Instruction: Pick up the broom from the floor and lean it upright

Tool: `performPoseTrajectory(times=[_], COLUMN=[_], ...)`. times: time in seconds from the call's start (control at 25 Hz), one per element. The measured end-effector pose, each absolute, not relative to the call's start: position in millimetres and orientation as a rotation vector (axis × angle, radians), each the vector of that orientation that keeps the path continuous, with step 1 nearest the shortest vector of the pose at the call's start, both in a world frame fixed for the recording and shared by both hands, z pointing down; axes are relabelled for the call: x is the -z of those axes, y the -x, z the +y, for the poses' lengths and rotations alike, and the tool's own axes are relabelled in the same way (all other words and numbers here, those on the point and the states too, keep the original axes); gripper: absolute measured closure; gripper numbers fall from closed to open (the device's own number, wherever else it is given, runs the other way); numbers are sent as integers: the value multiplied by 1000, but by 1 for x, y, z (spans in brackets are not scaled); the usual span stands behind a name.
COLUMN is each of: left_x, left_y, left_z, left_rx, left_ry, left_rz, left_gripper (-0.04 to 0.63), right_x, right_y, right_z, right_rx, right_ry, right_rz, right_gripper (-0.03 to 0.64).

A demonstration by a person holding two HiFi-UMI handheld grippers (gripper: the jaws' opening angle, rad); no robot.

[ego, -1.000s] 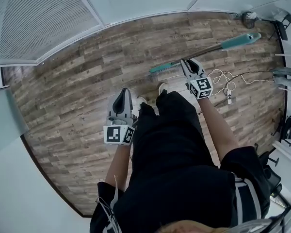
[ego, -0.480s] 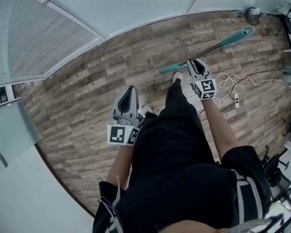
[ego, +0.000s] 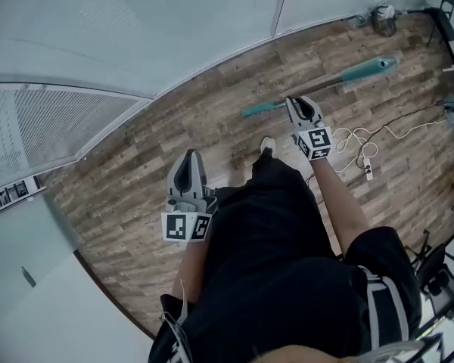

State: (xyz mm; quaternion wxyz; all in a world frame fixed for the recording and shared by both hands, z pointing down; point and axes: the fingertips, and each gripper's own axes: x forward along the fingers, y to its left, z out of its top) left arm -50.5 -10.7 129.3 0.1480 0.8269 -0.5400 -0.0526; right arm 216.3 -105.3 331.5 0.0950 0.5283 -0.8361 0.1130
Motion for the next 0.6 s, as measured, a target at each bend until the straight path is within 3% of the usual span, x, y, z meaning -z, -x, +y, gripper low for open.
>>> performPoseTrajectory(times=[0.6], left_x=[-171], left_y=[-45], left_z=[-159], left_rx=[97], left_ry=[-2439], left_rz=[-1399], left_gripper=[577], right_x=[-452], right_y=[-292], right_z=[-249], right_rx=[-505], right_ry=[-1606], right_rz=[-2331], right_gripper=[535])
